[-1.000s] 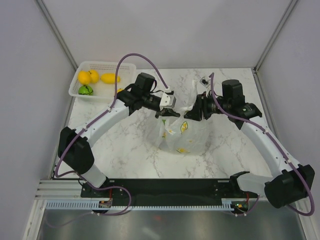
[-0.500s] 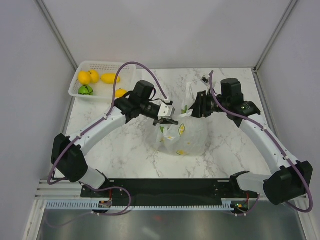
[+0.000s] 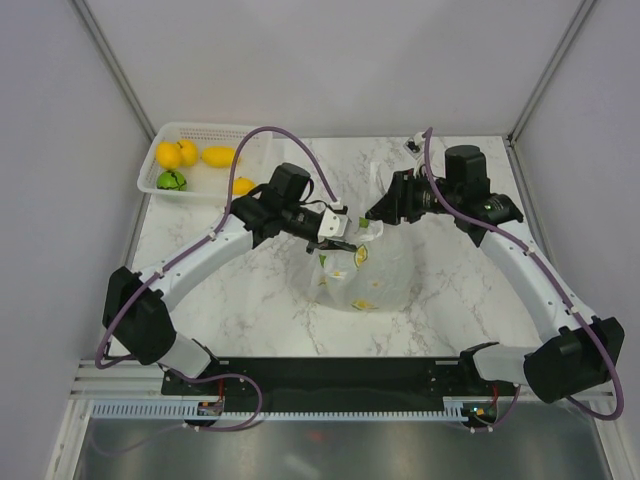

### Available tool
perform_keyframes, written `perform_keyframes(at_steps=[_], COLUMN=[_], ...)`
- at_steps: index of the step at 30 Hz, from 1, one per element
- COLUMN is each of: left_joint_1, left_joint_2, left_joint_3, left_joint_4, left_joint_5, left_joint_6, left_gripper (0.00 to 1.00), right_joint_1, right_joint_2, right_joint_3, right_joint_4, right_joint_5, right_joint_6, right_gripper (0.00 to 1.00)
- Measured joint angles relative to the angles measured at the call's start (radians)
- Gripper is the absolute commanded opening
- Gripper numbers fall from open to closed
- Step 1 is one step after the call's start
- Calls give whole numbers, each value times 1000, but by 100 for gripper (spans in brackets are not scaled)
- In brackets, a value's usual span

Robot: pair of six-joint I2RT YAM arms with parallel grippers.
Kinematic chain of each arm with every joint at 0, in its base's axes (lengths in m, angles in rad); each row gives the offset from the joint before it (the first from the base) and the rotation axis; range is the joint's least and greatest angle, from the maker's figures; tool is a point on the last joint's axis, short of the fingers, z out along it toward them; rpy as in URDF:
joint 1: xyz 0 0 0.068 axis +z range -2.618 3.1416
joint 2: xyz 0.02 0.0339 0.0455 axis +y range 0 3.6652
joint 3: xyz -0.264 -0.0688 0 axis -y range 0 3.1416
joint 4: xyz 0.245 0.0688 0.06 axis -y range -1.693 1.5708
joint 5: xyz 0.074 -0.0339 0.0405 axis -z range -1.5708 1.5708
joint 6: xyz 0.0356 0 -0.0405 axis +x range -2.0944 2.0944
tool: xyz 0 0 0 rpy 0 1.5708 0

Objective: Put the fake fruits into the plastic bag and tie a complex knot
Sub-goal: Tie the plastic bag at the center of the board.

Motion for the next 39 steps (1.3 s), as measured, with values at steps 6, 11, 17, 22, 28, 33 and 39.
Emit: perform_keyframes(at_steps=[6, 11, 17, 22, 28, 33, 39], left_joint_1=[-3, -5, -5, -5, -5, -5, -5], left_joint_2=[8, 23, 38, 44, 50, 73, 101], left_joint_3=[14, 29, 48, 74, 98, 127, 161], left_joint_4=[-18, -27, -43, -60, -89, -123, -154], left_joint_5=[-16, -22, -29, -35, -54, -60, -73], left_joint_6=[6, 6, 6, 6, 6, 6, 5], left_gripper=[2, 2, 2, 2, 2, 2, 2], right_joint_1=[0, 0, 0, 0, 0, 0, 0], right_joint_2=[2, 2, 2, -7, -29, -48, -58], right_joint_3=[-3, -7, -20, -72, -103, -109, -115], right_joint_4=[62, 121, 163, 173, 167, 167, 166], right_joint_5=[-72, -135, -190, -216, -229, -238, -244], right_joint_6=[46, 84, 99, 98, 92, 90, 89], right_gripper=[76, 85, 85, 86, 92, 96, 95])
